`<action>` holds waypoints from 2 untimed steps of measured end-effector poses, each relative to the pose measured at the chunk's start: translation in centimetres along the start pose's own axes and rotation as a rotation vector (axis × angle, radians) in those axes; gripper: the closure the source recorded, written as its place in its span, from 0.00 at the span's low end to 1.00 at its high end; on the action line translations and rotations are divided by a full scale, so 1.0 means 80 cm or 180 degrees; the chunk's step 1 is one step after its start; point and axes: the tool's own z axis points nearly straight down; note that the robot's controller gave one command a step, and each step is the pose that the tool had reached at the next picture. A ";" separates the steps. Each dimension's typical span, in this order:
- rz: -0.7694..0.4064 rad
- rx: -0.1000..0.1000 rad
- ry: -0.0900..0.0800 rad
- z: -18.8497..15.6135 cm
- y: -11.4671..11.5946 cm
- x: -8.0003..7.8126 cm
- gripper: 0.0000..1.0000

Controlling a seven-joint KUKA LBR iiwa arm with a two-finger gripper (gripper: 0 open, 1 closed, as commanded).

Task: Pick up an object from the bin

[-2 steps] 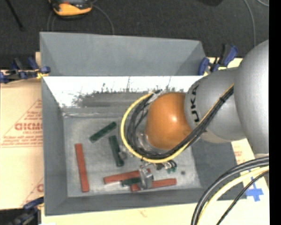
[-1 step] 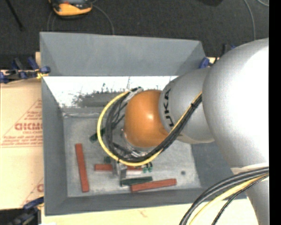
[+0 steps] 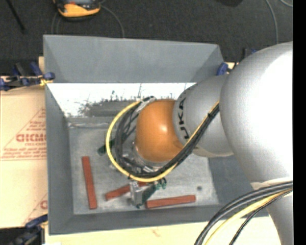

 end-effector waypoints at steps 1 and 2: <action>-0.0003 -0.0007 -0.0030 -0.003 0.002 -0.004 1.00; -0.0007 -0.0002 0.0000 0.001 0.000 0.000 0.00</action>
Offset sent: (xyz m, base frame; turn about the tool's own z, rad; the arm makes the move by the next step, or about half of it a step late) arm 0.0000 0.0000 0.0000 0.0000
